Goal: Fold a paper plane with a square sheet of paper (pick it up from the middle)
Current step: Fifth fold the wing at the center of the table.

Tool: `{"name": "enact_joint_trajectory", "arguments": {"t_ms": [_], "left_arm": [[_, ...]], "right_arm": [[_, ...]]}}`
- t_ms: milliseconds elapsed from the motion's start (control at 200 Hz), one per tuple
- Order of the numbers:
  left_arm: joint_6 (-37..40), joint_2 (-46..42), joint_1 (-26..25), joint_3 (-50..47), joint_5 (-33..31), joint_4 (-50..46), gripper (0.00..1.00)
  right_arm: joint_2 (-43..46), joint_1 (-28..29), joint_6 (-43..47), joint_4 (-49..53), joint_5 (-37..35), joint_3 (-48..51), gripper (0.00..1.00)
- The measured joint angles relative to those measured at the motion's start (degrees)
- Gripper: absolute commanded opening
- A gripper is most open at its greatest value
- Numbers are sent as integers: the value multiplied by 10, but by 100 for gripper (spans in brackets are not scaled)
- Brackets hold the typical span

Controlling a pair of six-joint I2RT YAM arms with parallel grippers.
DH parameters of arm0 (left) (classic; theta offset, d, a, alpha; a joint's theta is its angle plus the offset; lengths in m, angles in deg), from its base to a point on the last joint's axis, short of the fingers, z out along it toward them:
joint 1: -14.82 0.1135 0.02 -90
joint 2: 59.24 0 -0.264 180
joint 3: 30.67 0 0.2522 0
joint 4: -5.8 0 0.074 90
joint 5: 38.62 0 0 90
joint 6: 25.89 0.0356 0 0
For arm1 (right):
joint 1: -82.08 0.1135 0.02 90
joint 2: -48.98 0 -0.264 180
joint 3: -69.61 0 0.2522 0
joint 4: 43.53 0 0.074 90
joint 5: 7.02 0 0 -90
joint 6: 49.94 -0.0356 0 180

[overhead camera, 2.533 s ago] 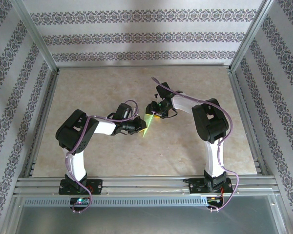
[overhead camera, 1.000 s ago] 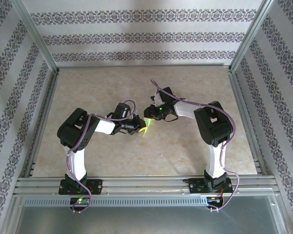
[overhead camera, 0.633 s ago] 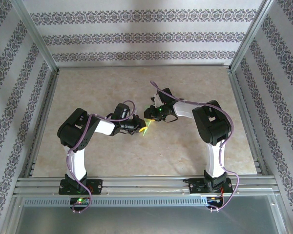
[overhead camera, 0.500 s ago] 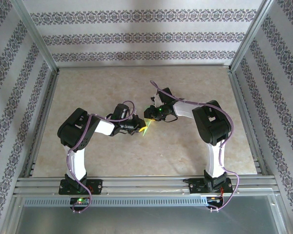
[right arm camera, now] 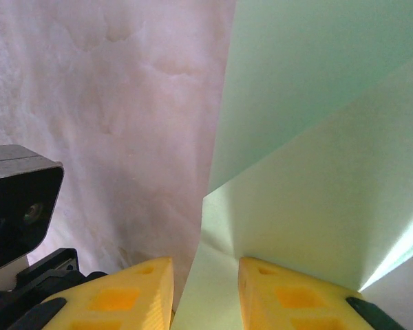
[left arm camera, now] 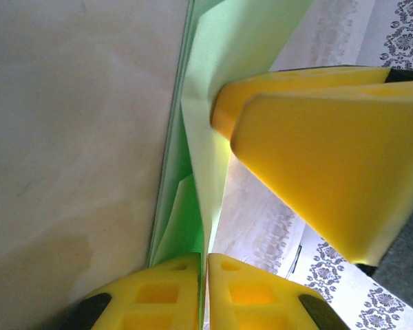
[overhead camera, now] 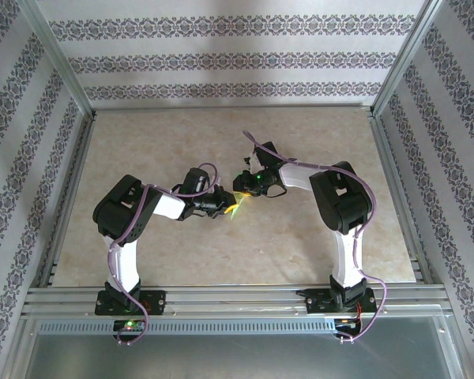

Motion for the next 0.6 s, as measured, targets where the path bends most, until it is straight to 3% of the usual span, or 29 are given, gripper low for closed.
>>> {"name": "enact_joint_trajectory", "arguments": {"t_ms": [600], "left_arm": [[0,-28,0,-29,-5,-5,16]], "right_arm": [[-5,-1,-4,12,-4,-9,32]]}}
